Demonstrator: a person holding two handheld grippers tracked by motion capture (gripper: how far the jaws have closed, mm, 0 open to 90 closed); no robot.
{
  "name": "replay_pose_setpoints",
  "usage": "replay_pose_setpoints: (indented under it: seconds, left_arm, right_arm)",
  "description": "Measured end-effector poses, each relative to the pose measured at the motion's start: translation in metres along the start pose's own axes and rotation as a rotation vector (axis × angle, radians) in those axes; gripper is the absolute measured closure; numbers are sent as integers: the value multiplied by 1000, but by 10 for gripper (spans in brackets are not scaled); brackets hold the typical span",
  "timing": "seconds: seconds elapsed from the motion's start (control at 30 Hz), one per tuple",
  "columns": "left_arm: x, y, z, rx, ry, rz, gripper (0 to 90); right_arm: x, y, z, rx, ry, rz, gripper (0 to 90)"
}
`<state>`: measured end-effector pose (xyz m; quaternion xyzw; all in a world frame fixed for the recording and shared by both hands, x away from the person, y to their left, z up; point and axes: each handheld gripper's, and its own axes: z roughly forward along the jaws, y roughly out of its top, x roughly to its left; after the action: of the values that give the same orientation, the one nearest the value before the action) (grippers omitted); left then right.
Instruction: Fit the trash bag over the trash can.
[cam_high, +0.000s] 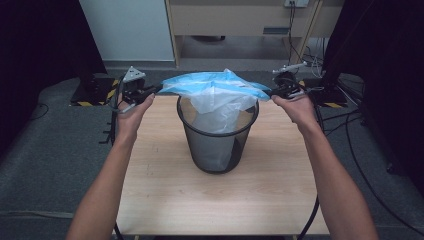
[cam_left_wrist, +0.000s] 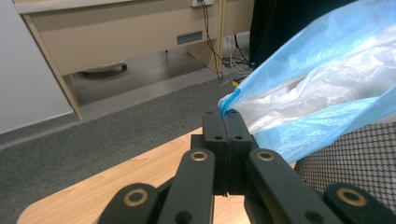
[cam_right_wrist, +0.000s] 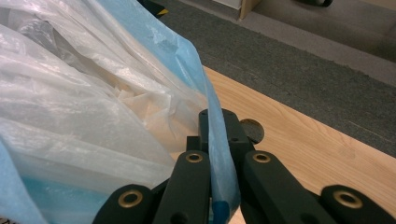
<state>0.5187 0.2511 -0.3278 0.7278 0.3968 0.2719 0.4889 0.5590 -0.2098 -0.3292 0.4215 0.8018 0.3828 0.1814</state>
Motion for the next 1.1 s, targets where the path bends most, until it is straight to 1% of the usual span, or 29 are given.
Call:
replay_pose_setpoints:
  seconds: [0.03, 0.07, 0.1, 0.2, 0.23, 0.3, 0.37, 0.43, 0.5, 0.53, 0.57, 0.63, 0.7, 0.73, 0.77, 0.8, 0.9, 0.93, 0.97, 1.0, 1.1]
  left_arm:
    - [1, -1, 3, 10, 5, 6, 900]
    - [2, -2, 5, 19, 4, 3, 900]
    - [3, -3, 6, 26, 4, -8, 900]
    - [3, -6, 10, 32, -9, -16, 900]
    - [3, -6, 10, 32, -9, -16, 900]
    - [-1, -6, 14, 35, -16, -9, 900]
    - [-2, -6, 16, 43, -10, 1, 900]
    - [-1, -7, 17, 48, -7, 2, 900]
    - [3, -10, 19, 58, -3, -10, 900]
    - [8, -16, 22, 69, -1, -36, 900]
    - [8, -16, 22, 69, -1, -36, 900]
    - [12, -21, 24, 88, 0, -42, 900]
    - [14, -27, 28, 107, -1, -50, 900]
    - [15, -31, 32, 125, -11, -61, 900]
    - [15, -31, 32, 125, -11, -61, 900]
    - [14, -33, 36, 140, -18, -63, 900]
    - [11, -33, 38, 139, -19, -62, 900]
    - [10, -31, 38, 135, -24, -55, 900]
    - [10, -31, 38, 135, -24, -55, 900]
    - [9, -30, 37, 127, -28, -53, 900]
    - [8, -30, 37, 132, -32, -52, 900]
  right_arm:
    - [1, 0, 0, -1, 0, 2, 900]
    - [1, 0, 1, -2, 3, 12, 900]
    - [0, -1, 3, 3, 7, 10, 900]
    - [0, -6, 11, 33, 9, 10, 900]
    - [1, -8, 13, 46, 12, 22, 900]
    - [2, -10, 20, 70, 11, 22, 900]
    - [4, -12, 25, 94, 13, 15, 900]
    - [6, -11, 26, 93, 13, 10, 900]
    - [9, -8, 24, 74, 12, 1, 900]
    - [10, -6, 21, 57, 19, 7, 900]
    - [10, -6, 21, 57, 19, 7, 900]
    - [11, -4, 19, 30, 31, 5, 900]
    - [13, -1, 18, 19, 35, 8, 900]
    - [14, -1, 19, 14, 41, 9, 900]
    - [14, -1, 19, 14, 41, 9, 900]
    - [15, -1, 22, 21, 53, 16, 900]
    - [14, -3, 24, 29, 44, 14, 900]
    - [12, -5, 26, 48, 45, 33, 900]
    - [12, -5, 26, 48, 45, 33, 900]
    - [8, -8, 27, 61, 49, 55, 900]
    - [5, -10, 27, 66, 46, 65, 900]
